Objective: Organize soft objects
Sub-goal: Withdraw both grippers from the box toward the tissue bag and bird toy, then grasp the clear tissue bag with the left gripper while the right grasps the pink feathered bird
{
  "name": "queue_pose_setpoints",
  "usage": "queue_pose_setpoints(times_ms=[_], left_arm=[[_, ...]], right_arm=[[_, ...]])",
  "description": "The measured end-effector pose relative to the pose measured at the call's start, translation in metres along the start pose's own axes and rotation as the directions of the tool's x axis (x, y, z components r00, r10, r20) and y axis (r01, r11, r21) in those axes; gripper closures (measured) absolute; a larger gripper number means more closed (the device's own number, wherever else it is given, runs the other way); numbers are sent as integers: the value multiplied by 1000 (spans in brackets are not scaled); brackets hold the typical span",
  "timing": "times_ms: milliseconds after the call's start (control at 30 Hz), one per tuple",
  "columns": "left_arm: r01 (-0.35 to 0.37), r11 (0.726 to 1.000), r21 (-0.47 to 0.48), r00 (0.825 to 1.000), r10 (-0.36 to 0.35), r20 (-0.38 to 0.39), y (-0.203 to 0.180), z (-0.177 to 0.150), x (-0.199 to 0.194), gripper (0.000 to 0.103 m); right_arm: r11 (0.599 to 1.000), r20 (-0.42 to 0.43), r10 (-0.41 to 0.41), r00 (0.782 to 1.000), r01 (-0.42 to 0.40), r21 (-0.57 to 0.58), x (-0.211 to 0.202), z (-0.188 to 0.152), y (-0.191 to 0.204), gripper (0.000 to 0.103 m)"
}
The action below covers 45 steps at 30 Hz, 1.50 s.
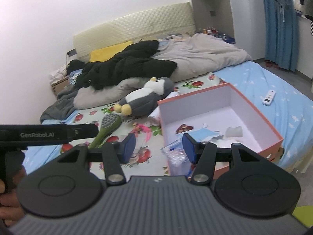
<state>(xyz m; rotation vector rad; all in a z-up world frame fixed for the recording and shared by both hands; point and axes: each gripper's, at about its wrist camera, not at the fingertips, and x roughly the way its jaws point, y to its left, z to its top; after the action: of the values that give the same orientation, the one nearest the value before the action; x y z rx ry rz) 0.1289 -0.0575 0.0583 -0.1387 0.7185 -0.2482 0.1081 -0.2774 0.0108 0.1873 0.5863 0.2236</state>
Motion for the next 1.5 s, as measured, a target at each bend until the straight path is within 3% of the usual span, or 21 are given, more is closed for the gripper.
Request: queue_pose_setpoints(times_ms=[300,700,1000,1500], left_arm=[[-110,990,-90,994,112,20,42,-39,-37,32],[-175,968,-183,985,171,-37,84,-81,-29,32],[-181,962,-205,983,167,-81,110,-64,25,32],[-166,949,-268,974,115,-195,184,-41,174,32]], right_arm=[[994,-58,84,995,-87,-58,8,-20,34,47],[986,-143,129,981,-143,-90,31,-37,65,47],[985,-203,119,972,-142,-102,82,-17,71,47],[983,-334,97,938,-144,-117,237,18,77,47]])
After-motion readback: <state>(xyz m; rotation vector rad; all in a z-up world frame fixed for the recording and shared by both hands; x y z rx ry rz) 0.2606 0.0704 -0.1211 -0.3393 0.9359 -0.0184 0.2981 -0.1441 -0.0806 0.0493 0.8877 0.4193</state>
